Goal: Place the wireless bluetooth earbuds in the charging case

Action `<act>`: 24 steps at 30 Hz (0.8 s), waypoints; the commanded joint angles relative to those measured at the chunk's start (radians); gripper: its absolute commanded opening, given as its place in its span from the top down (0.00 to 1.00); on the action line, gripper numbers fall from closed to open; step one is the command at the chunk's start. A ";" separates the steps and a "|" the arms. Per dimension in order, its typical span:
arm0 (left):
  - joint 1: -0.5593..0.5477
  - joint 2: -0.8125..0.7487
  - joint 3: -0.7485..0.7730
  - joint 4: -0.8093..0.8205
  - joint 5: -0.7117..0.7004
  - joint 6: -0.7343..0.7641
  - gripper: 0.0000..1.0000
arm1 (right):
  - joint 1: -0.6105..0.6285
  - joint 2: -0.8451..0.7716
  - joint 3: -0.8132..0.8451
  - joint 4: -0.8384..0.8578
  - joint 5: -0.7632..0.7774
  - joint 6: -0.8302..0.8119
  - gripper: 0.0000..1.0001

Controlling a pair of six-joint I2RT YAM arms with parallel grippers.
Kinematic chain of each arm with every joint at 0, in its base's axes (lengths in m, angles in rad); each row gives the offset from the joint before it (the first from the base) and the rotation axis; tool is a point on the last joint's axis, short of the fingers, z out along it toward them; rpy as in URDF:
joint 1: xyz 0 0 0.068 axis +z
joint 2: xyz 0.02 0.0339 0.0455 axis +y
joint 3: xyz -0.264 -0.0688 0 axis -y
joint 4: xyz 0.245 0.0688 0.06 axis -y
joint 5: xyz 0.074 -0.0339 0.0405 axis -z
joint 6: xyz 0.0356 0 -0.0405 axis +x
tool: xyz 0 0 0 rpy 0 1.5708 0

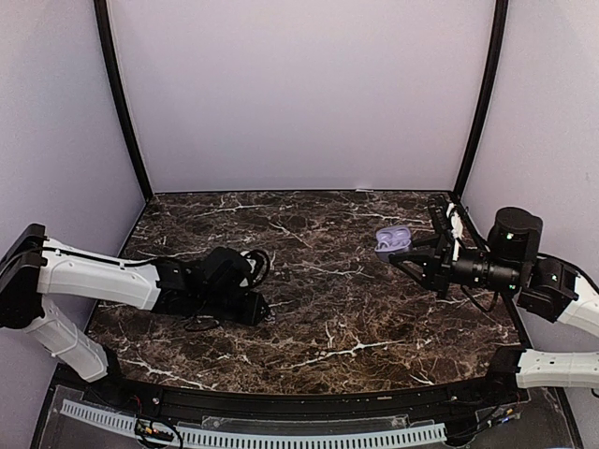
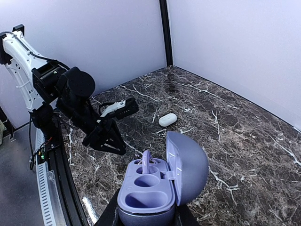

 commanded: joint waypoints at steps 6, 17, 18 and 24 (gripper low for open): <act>-0.035 0.020 -0.044 0.056 -0.020 -0.266 0.84 | -0.008 -0.009 0.018 0.030 0.001 -0.007 1.00; 0.008 0.095 -0.029 0.096 -0.008 -0.250 0.92 | -0.008 -0.020 0.016 0.019 0.014 -0.011 1.00; 0.011 0.102 -0.026 0.097 -0.007 -0.243 0.93 | -0.007 -0.018 0.016 0.018 0.013 -0.012 1.00; 0.042 0.137 -0.020 0.133 -0.003 -0.214 0.95 | -0.008 -0.015 0.017 0.019 0.012 -0.013 1.00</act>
